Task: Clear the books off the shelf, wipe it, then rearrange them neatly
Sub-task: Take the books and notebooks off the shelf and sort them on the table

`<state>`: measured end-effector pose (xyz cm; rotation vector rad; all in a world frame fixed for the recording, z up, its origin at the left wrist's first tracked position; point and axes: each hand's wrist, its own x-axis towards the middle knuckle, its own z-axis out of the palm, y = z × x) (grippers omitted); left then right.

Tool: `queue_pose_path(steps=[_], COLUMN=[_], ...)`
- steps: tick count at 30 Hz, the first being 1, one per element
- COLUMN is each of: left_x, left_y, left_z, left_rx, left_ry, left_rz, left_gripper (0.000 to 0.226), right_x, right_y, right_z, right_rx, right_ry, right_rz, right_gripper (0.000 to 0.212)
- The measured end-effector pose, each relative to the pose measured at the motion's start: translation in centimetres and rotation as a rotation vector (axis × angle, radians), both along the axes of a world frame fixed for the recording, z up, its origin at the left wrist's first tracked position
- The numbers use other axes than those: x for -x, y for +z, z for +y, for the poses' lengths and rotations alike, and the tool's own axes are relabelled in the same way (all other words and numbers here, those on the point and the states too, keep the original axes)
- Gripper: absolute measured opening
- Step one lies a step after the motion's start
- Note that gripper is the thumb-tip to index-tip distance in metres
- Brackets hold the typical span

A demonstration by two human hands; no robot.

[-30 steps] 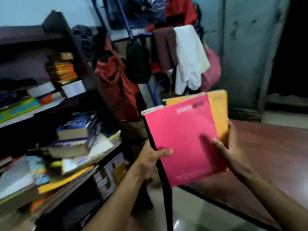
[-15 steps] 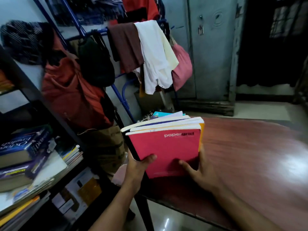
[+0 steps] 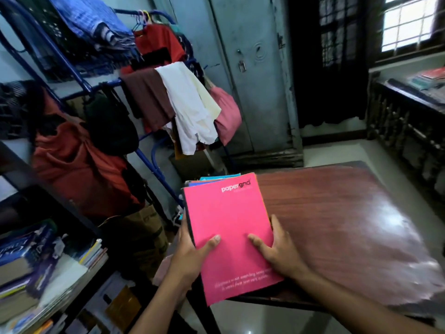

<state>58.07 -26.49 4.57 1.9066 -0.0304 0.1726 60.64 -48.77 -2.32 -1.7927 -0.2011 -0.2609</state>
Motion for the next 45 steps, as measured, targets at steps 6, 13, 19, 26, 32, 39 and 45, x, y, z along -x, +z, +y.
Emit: queue_pose_path(steps=[6,13,19,26,32,39,45], left_x=[-11.7,-16.6,-16.1,-15.6,-15.0,-14.8,-14.9], left_y=[1.5,-5.7,-8.8,-8.5,-8.4,-8.8,-8.8], left_z=[-7.6,-15.3,-15.3,-14.3,-14.5,-14.3,-14.6], left_rx=[-0.232,-0.383,-0.442,-0.448,-0.604,-0.618,-0.713], left_ry=[0.080,-0.021,0.091,-0.007,-0.197,-0.082,-0.127], left_rz=[-0.034,0.178,0.079,0.030,0.059,-0.054,-0.170], left_gripper=[0.119,0.117,0.109,0.122,0.138,0.127,0.111], right_x=[-7.6,-15.8,-17.7,-16.9,-15.5,-15.9,-17.0], right_y=[2.3,-1.6,-2.7,-1.2,-0.8,-0.9,-0.4], right_z=[-6.9,-14.4,-14.7,-15.5,-16.4,-15.6,-16.8], right_rx=[-0.064,0.075,0.138,0.160,0.057,0.084,0.104], right_ry=[-0.139,-0.210,-0.165,-0.150,-0.029,-0.034,-0.128], right_rz=[0.056,0.204,0.219,0.235,0.259,0.224,0.309], right_gripper=[0.042,0.026,0.018,0.015,0.031,0.030,0.023])
